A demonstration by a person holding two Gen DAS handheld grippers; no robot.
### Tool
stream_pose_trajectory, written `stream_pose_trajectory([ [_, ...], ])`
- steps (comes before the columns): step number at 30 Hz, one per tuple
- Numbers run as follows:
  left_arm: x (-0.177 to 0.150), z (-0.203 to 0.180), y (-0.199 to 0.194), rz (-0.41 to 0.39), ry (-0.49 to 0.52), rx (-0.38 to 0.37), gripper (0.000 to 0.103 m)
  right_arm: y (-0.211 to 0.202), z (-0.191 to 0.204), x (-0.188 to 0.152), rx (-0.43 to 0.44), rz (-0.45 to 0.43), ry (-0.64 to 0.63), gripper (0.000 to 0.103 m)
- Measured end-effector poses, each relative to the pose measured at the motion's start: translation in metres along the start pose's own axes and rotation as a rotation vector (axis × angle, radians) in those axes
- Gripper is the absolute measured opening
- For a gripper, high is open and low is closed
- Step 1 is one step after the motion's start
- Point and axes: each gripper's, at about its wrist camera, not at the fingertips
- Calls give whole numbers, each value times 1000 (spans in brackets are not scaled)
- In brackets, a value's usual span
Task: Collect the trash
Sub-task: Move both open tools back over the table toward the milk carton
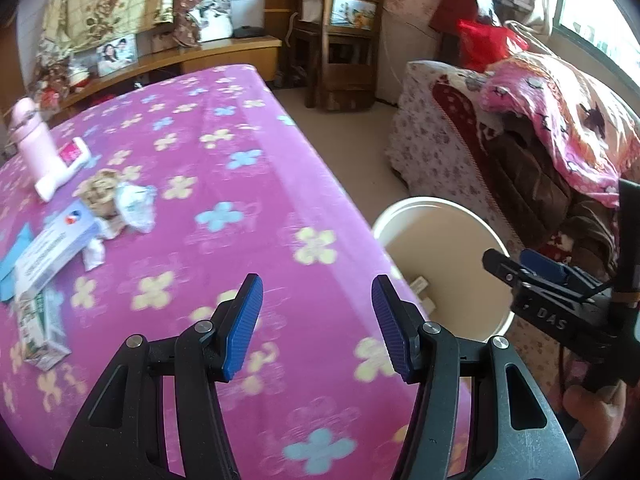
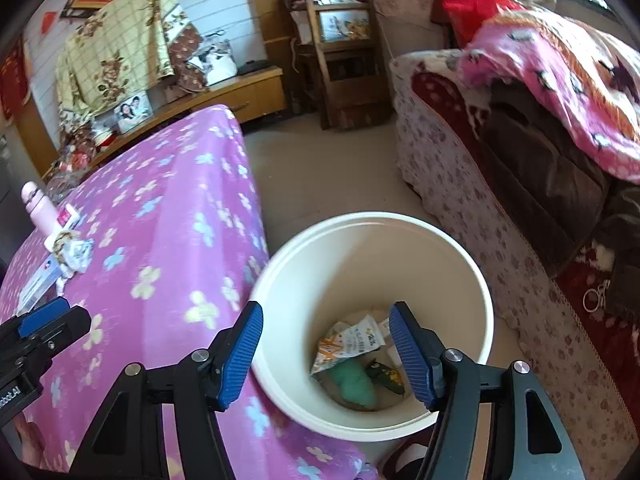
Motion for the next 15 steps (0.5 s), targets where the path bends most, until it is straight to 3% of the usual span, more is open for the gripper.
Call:
stream_pose_trajectory([
  [3, -7, 14, -7, -8, -18, 20, 55, -7, 17, -3, 20, -18, -19, 71],
  [15, -34, 85, -35, -13, -132, 64, 55, -5, 98, -13, 124, 23, -126, 71],
])
Point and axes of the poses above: each gripper's, at about its wrist camera, not at the fingertips, and y roughly the way its jaws point, z to its left, x to its top, and after that the axes turned 9 degrees about z, right-handed
